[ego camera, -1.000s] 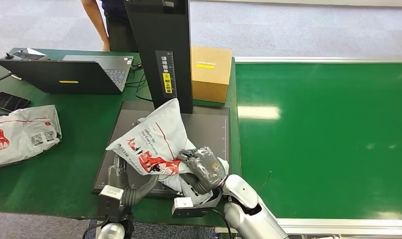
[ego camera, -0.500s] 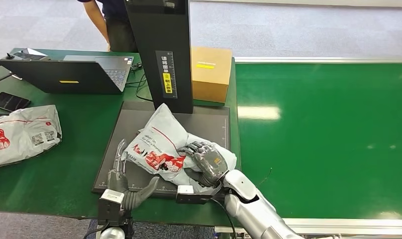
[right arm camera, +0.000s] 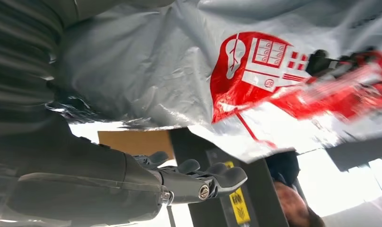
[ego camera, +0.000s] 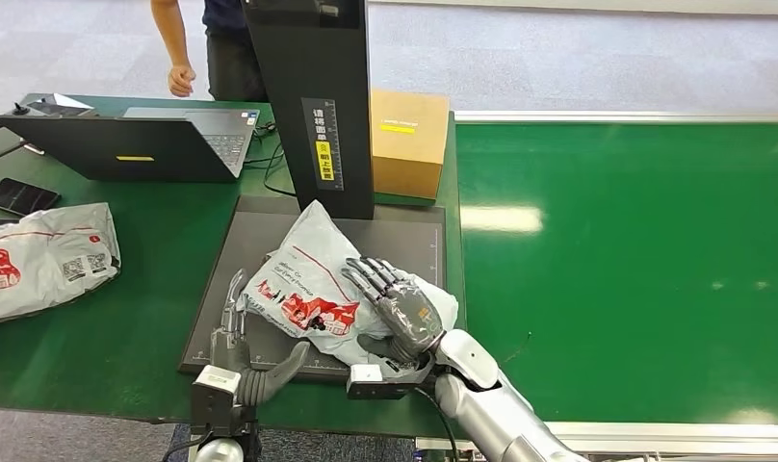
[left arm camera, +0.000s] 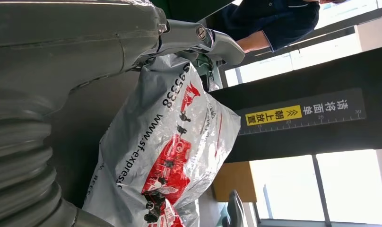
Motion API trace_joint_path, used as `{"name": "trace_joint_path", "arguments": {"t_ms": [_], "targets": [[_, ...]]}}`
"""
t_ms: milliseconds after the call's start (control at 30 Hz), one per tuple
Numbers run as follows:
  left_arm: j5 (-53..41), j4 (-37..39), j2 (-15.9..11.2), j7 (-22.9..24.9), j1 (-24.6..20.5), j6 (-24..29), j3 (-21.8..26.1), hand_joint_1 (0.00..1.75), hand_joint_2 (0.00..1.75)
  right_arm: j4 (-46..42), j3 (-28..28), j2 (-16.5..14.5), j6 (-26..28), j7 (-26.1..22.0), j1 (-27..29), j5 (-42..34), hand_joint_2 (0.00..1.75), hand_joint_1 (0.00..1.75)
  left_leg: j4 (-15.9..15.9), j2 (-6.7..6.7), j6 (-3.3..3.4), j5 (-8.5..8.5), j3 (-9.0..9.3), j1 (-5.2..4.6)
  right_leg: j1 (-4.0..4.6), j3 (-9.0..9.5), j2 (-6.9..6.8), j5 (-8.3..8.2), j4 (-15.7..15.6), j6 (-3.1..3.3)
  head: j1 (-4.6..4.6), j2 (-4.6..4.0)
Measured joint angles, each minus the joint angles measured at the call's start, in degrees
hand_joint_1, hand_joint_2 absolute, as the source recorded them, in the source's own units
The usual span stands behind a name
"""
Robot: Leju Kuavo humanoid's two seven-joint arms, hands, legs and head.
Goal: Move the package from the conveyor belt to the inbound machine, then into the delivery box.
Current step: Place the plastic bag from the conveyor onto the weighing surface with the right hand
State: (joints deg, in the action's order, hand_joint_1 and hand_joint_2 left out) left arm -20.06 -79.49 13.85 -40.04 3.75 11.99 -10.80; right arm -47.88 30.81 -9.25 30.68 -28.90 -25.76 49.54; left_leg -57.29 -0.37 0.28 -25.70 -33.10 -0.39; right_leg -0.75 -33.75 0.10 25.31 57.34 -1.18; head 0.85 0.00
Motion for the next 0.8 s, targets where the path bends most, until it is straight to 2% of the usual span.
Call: {"name": "trace_joint_path", "arguments": {"t_ms": [100,167,400,600,800], "targets": [[1.6,0.8,-0.6,0.0,-1.1,0.8,-1.1,0.0,1.75,-0.8,-0.9,0.0,2.1,-5.9,1.3,-5.3,1.75,0.0,0.0,0.0,0.0,0.0,-0.02,0.0,0.0,-0.03,0.0,0.0,0.0,0.0,0.01,0.0],[2.3,1.3,-1.0,0.0,-1.9,1.0,-1.9,0.0,1.75,-2.0,-1.7,0.0,3.9,-7.9,2.3,-9.4,1.75,0.0,0.0,0.0,0.0,0.0,-0.04,0.0,0.0,-0.05,0.01,0.0,0.0,0.0,0.01,0.0],[1.2,3.1,-1.6,0.0,-4.5,0.7,-3.2,0.0,1.75,-13.5,-2.4,1.7,8.3,-8.2,7.9,-27.1,1.75,0.0,0.0,0.0,0.0,-0.01,-0.09,0.0,0.0,-0.1,0.0,0.01,0.0,0.0,0.0,0.0],[-1.0,4.6,-1.6,0.0,-5.6,2.3,-2.9,0.0,1.75,-28.7,-5.2,3.4,4.3,-8.3,16.2,-34.9,1.75,0.0,0.0,0.0,0.01,-0.04,-0.14,0.0,0.0,-0.14,0.01,0.01,0.0,0.0,0.01,0.0],[-2.3,5.1,-1.7,0.0,-5.7,6.4,-2.0,0.0,1.75,-40.7,-9.6,4.3,2.6,-8.3,23.2,-36.9,1.75,0.0,0.0,0.01,0.02,-0.05,-0.15,0.0,0.0,-0.16,0.02,0.02,0.0,0.01,0.01,0.0]]}}
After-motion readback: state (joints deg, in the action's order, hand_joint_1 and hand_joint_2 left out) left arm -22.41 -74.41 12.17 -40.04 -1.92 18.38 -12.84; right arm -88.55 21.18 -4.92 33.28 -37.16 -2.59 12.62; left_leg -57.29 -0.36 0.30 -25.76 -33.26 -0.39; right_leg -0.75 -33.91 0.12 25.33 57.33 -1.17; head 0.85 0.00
